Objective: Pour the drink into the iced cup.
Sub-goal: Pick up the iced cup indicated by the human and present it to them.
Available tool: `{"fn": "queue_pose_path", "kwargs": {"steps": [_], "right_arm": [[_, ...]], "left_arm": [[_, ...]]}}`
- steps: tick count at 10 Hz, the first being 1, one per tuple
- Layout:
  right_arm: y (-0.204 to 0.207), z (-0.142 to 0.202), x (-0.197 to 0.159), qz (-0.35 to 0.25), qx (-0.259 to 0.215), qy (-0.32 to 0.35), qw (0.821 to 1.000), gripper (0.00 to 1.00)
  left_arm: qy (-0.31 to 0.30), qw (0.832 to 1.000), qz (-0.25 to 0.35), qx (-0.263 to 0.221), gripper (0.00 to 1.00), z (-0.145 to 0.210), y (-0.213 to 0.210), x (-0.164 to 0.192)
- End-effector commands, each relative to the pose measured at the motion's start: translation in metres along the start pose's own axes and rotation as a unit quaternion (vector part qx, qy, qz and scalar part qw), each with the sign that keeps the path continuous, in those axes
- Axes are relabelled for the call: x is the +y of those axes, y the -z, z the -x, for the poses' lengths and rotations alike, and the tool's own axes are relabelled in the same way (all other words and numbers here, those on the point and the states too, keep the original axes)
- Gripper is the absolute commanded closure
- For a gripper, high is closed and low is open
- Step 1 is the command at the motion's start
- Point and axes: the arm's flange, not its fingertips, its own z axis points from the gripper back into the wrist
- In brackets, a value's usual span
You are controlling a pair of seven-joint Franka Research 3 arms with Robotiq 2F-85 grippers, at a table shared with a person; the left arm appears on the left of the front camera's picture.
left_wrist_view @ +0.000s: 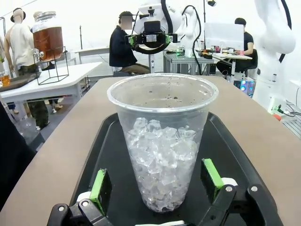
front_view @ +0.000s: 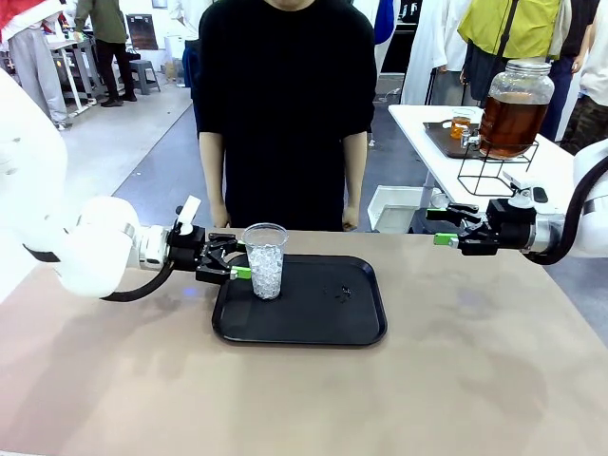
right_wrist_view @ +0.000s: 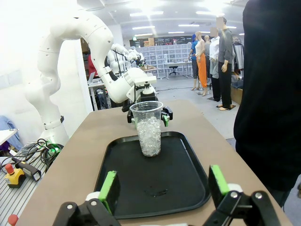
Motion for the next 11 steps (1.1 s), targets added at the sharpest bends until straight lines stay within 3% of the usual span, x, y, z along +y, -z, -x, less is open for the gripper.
{"fn": "queue_pose_path", "kwargs": {"steps": [1,11], "right_arm": [[0.000,-0.003,-0.001,0.002,0.001,-0.002,1.000,0.00],[0.000,-0.003,-0.001,0.002,0.001,-0.002,1.000,0.00]], "left_arm": [[-0.006,1.000,-0.014,-0.003,0.00,-0.001,0.007,0.005],[-0.032,0.999,-0.002,-0.004,0.00,-0.003,0.041,-0.001]]}}
